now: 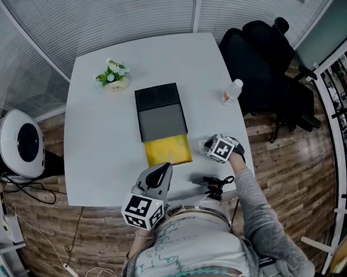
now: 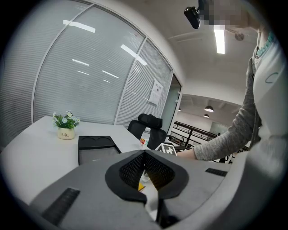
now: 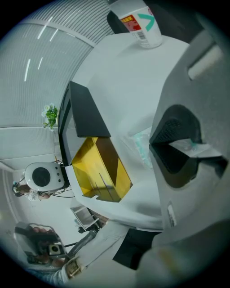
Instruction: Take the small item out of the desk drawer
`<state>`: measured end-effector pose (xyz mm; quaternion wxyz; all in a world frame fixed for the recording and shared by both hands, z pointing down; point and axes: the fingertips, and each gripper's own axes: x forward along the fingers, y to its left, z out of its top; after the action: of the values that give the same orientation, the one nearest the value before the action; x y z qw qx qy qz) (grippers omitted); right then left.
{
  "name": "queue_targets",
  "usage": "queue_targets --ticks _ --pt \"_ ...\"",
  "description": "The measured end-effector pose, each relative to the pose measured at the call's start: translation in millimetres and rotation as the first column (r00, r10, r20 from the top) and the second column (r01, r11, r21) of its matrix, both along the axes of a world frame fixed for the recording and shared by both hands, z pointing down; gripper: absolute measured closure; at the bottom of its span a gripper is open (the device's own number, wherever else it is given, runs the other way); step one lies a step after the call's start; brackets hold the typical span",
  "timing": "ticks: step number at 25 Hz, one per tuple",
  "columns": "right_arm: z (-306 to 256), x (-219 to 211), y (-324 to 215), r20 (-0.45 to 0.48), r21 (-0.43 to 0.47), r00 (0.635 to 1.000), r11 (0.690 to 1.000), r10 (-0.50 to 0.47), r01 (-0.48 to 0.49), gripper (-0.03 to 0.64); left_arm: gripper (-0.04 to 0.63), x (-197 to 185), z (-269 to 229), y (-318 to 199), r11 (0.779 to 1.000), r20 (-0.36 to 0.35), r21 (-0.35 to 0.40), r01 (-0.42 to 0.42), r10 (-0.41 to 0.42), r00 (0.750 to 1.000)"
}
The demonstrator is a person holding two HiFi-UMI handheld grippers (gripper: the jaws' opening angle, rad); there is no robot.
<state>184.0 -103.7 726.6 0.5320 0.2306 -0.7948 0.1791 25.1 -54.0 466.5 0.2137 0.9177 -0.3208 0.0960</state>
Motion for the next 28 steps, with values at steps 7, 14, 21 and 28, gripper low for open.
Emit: queue_targets --ticks 7,14,21,28 --pt "-1.1 -4.2 0.9 0.01 0.002 1.0 1.0 -0.004 0.004 0.614 0.598 -0.8 0.1 3.4 1.0 0.002 -0.002 -0.007 0.007 1.0" --pt "-2.2 -2.1 0.4 0.0 0.016 1.0 1.0 -0.008 0.008 0.614 0.598 -0.4 -0.6 4.6 1.0 -0.001 0.003 -0.013 0.013 1.0" --pt "-1.6 -3.1 1.1 -0.009 0.022 1.0 1.0 0.003 -0.003 0.613 0.598 0.6 -6.5 3.0 1.0 -0.014 0.021 -0.019 0.019 1.0" --pt "0.3 -1.3 1.0 -0.006 0.027 1.0 0.999 0.019 -0.019 0.601 0.598 0.6 -9.5 5.3 0.999 -0.022 0.028 -0.03 0.031 0.999"
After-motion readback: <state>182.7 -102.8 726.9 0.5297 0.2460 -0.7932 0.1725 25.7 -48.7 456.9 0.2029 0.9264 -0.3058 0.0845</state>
